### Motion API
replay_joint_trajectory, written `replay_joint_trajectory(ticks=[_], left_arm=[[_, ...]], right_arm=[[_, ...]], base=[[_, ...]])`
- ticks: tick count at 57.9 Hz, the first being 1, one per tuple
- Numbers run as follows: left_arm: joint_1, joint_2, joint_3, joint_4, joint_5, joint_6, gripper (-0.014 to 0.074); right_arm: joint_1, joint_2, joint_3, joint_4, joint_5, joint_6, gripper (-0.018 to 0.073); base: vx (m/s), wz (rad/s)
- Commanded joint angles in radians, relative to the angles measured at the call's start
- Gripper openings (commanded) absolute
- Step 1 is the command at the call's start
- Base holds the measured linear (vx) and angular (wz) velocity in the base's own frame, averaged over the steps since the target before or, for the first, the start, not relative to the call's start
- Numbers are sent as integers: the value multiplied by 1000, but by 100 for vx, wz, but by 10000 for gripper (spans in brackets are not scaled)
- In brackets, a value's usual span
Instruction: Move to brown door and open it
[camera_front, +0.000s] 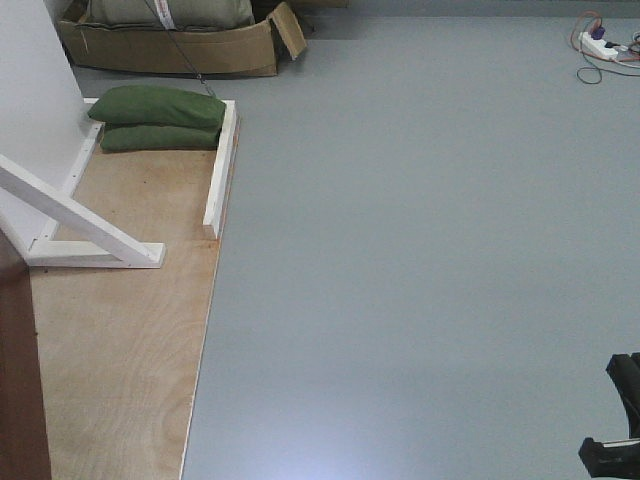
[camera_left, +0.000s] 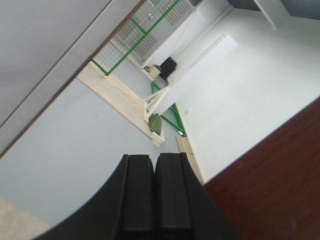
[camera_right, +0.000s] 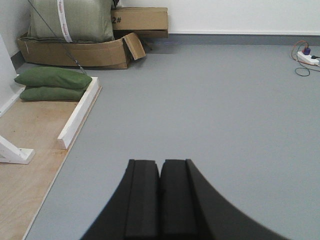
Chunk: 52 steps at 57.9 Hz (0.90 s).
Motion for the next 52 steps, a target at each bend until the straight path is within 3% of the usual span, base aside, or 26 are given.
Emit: replay_joint_trajectory(ticks=[1,9,52], left_arm=[[-21,28,-26,38,394,-10,-3],[-21,28,-26,10,503,-10,-3],[-21,28,-26,13,1211,-10,-3]], right_arm=[[-2,-6,3,-6,-81,-9,0],[-2,-6,3,-6,-81,-9,0],[-2,-6,3,-6,-81,-9,0]], base=[[0,1],[0,1],[0,0]])
